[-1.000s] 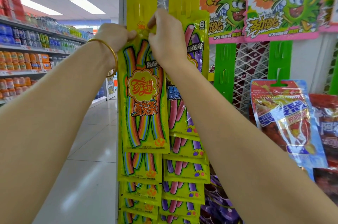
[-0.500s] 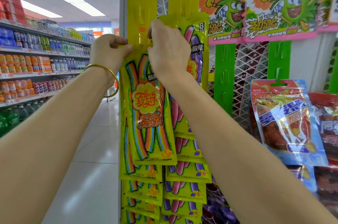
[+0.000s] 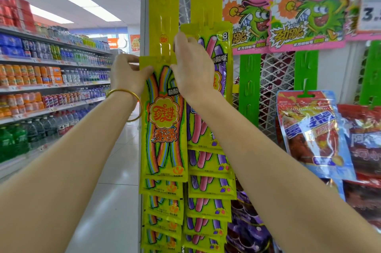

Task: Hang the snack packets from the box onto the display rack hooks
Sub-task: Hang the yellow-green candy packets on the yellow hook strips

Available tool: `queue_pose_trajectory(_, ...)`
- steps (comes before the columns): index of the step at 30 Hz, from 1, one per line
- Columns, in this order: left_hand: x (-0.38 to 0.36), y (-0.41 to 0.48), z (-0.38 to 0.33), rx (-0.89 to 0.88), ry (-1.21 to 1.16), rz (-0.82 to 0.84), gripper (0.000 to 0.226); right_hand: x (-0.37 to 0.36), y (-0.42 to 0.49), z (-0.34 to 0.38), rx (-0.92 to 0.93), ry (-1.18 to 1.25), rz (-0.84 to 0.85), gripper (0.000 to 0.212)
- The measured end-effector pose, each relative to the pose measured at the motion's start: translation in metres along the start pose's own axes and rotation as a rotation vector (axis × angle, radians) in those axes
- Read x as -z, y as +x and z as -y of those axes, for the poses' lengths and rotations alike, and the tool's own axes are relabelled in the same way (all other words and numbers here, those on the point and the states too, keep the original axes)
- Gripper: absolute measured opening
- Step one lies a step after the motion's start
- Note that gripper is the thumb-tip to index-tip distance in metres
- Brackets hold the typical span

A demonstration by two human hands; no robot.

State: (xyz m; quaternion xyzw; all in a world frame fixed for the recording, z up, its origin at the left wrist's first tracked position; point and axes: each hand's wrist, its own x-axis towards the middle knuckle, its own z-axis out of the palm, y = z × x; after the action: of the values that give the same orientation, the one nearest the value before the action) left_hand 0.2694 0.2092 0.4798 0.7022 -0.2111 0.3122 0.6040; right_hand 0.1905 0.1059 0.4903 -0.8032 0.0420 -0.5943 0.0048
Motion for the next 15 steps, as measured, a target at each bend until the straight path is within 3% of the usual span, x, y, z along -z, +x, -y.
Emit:
queue_pose_trajectory(3, 0.006, -0.024, 0.004, -0.068, 0.076, -0.054, 0.052, 0.006, -0.018, 0.002, -0.009, 0.038, -0.085, 0.03)
queue_pose_trajectory(10, 0.013, -0.128, 0.017, -0.2, 0.064, 0.093, 0.017, 0.034, -0.117, 0.01, 0.0, 0.301, -0.068, 0.015)
queue_pose_trajectory(13, 0.015, -0.194, 0.056, -0.133, 0.071, 0.174, 0.017, 0.036, -0.198, 0.006, -0.057, 0.354, 0.034, 0.013)
queue_pose_trajectory(15, 0.015, -0.249, 0.095, -0.027, 0.11, 0.286, 0.019, 0.032, -0.265, -0.004, -0.137, 0.365, 0.195, 0.013)
